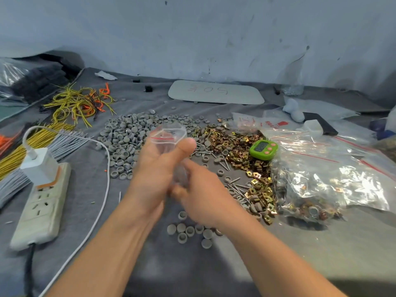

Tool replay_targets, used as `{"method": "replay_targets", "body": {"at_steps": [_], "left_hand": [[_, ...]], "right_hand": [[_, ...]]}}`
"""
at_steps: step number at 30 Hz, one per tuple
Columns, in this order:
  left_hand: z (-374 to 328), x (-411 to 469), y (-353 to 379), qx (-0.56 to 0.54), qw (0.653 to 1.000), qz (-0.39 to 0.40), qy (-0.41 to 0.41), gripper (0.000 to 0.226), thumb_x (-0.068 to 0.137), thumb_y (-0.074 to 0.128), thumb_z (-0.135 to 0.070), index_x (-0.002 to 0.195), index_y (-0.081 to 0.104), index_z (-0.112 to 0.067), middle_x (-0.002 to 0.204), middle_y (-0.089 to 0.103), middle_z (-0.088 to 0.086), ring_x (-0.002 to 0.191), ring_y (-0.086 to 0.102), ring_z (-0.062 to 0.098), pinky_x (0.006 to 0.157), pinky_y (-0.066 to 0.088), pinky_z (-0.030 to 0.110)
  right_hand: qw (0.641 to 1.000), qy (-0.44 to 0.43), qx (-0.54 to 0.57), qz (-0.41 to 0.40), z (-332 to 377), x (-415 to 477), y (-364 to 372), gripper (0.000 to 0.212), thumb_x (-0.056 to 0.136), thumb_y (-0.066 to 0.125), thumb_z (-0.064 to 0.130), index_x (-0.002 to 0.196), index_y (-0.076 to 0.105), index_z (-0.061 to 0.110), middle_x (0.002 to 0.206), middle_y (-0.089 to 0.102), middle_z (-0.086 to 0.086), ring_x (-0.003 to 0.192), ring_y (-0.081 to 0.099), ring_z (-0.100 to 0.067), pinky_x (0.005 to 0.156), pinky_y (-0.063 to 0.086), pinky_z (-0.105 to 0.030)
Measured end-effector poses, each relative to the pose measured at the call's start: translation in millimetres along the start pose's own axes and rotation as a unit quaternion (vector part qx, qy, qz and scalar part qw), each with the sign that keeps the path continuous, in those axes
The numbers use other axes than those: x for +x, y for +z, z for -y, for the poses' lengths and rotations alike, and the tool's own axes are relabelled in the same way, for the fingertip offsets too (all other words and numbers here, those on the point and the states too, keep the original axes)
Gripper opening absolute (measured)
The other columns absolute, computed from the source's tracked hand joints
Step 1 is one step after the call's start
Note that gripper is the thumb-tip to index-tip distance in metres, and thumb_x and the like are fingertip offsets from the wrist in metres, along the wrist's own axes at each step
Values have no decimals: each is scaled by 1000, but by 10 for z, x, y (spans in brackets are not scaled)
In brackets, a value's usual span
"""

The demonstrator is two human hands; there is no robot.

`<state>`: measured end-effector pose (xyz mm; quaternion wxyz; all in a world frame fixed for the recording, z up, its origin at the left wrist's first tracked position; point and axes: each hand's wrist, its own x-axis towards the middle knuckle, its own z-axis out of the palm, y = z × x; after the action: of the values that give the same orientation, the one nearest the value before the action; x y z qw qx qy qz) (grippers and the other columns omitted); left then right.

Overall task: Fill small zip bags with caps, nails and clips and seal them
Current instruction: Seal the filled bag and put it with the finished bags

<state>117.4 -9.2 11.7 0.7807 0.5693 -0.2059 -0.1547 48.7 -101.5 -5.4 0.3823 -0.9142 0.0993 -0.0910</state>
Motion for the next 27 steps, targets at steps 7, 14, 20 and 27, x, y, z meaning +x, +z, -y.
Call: {"method": "replay_targets", "body": {"at_steps": [7, 14, 20, 27], "left_hand": [[-58, 12, -115, 72, 980, 38, -182, 43, 98, 53, -53, 114, 77, -22, 117, 76, 4, 113, 70, 24, 97, 55, 45], [25, -21, -201, 109, 960, 125, -226, 25, 90, 68, -10, 114, 74, -10, 106, 79, 8, 97, 77, 19, 68, 61, 24], [115, -32, -89, 170, 966, 54, -185, 15, 92, 71, -2, 105, 74, -7, 85, 80, 6, 76, 77, 13, 59, 56, 18], [98, -18, -36, 149, 976, 1, -162, 18, 81, 78, 6, 86, 74, -11, 71, 75, 6, 59, 70, 10, 55, 55, 17]], "right_hand": [[870, 166, 464, 27, -54, 81, -340, 27, 99, 51, -8, 102, 74, 5, 66, 71, -1, 52, 64, -9, 79, 65, -46], [832, 194, 517, -45, -189, 54, -423, 19, 99, 55, -4, 108, 72, -3, 78, 77, -11, 64, 73, -16, 81, 65, -41], [829, 198, 522, -33, -246, -18, -493, 24, 90, 61, -13, 105, 73, 2, 98, 79, -15, 84, 78, -23, 71, 64, -33], [901, 154, 403, -49, -315, -84, -477, 38, 78, 76, -18, 101, 75, 12, 84, 77, 1, 68, 71, -8, 60, 54, -20]]}}
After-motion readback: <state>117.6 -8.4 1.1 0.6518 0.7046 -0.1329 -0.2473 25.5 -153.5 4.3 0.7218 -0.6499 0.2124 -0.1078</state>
